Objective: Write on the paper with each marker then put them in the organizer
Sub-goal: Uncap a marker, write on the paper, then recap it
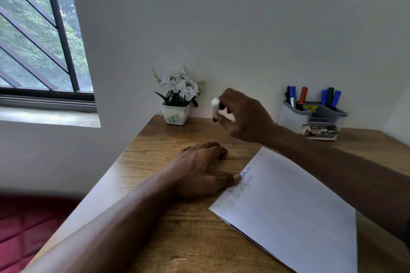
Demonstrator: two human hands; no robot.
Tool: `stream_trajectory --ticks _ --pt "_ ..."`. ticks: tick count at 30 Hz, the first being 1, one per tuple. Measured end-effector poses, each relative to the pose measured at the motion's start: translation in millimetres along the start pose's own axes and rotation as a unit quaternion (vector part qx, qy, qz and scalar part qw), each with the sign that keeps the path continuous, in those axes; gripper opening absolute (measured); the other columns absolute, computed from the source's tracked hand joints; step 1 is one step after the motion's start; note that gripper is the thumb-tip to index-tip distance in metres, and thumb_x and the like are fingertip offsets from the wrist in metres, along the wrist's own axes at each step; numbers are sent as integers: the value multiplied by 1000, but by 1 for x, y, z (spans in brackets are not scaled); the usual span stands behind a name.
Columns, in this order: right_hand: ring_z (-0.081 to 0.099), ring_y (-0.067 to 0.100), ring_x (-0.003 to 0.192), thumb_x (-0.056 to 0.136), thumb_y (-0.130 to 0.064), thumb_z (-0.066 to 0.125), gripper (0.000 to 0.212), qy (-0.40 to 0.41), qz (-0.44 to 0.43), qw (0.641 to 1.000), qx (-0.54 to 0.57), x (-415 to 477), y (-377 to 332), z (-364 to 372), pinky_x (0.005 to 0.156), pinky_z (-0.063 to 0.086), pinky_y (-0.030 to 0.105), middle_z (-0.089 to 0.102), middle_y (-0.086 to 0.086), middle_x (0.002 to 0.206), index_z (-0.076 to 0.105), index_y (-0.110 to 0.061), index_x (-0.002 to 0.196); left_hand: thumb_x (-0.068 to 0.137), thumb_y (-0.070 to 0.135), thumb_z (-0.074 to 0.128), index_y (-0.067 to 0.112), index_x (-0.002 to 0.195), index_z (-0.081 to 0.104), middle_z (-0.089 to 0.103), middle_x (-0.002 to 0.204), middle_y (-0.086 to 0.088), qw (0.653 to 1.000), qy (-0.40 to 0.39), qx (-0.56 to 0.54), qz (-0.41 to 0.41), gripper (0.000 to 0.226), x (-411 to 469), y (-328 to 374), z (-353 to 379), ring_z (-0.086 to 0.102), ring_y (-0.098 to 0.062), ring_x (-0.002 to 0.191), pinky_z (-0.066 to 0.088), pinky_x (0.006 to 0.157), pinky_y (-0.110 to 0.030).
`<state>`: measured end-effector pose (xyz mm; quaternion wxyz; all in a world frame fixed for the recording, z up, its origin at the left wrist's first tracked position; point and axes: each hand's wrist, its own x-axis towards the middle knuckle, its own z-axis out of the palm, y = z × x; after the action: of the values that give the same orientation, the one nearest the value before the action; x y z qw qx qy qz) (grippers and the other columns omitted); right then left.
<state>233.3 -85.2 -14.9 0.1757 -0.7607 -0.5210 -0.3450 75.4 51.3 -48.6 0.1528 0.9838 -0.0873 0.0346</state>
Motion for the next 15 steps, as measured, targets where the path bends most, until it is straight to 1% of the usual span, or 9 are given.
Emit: stream_trajectory --ticks 1,2,4,5,6,7,10,13,15 --pt "64 17 77 90 -31 66 14 43 79 993 79 -8 -4 -10 63 55 42 65 -3 92 61 -21 98 85 77 50 34 151 38 34 160 9 1000 2 -14 -2 80 0 -1 -1 41 -14 140 36 114 -38" --pt "67 19 74 91 -29 68 14 77 165 969 168 -18 -10 -21 65 56 42 68 0 87 60 -19 97 86 76 51 36 151 36 37 159 9 999 8 -36 -6 79 -2 0 -1 43 -13 138 38 110 -36" --pt "69 26 73 94 -19 68 11 106 302 873 369 -39 -25 -46 65 54 42 72 9 82 58 -14 98 86 75 53 41 151 32 44 155 8 995 40 -94 -7 77 -6 0 -2 48 -12 134 42 105 -35" --pt "66 30 72 96 -13 64 8 99 339 819 453 -51 -32 -57 62 52 41 71 13 79 57 -11 95 85 74 54 43 150 31 48 152 8 990 69 -120 1 76 -8 0 -3 51 -10 131 45 104 -37" --pt "64 32 69 97 -9 60 6 88 359 779 506 -61 -40 -66 59 51 40 70 15 76 56 -9 93 84 74 55 44 149 31 51 148 10 985 101 -138 17 76 -11 0 -3 53 -6 126 49 103 -39" --pt "63 31 65 98 -8 58 8 79 370 755 535 -72 -48 -73 55 51 36 69 16 74 57 -8 90 83 74 56 44 148 32 54 143 13 980 130 -146 41 75 -13 2 -3 56 -2 122 52 100 -40" --pt "63 28 59 95 -12 63 13 76 387 711 582 -90 -67 -78 51 51 32 69 17 70 68 -6 85 86 59 67 40 146 41 63 129 18 964 187 -145 118 68 -17 12 -4 63 5 109 58 91 -34" --pt "65 27 61 94 -18 66 18 52 390 698 598 -94 -77 -74 56 52 32 71 17 73 77 -10 83 87 36 77 33 135 58 74 108 17 946 236 -170 147 52 -17 19 -5 70 5 95 61 82 -30" --pt "65 24 63 94 -21 65 20 30 391 696 602 -95 -79 -71 57 50 30 71 16 75 79 -12 83 87 29 79 32 126 66 76 101 17 941 242 -184 148 42 -17 19 -4 72 3 91 62 79 -32"
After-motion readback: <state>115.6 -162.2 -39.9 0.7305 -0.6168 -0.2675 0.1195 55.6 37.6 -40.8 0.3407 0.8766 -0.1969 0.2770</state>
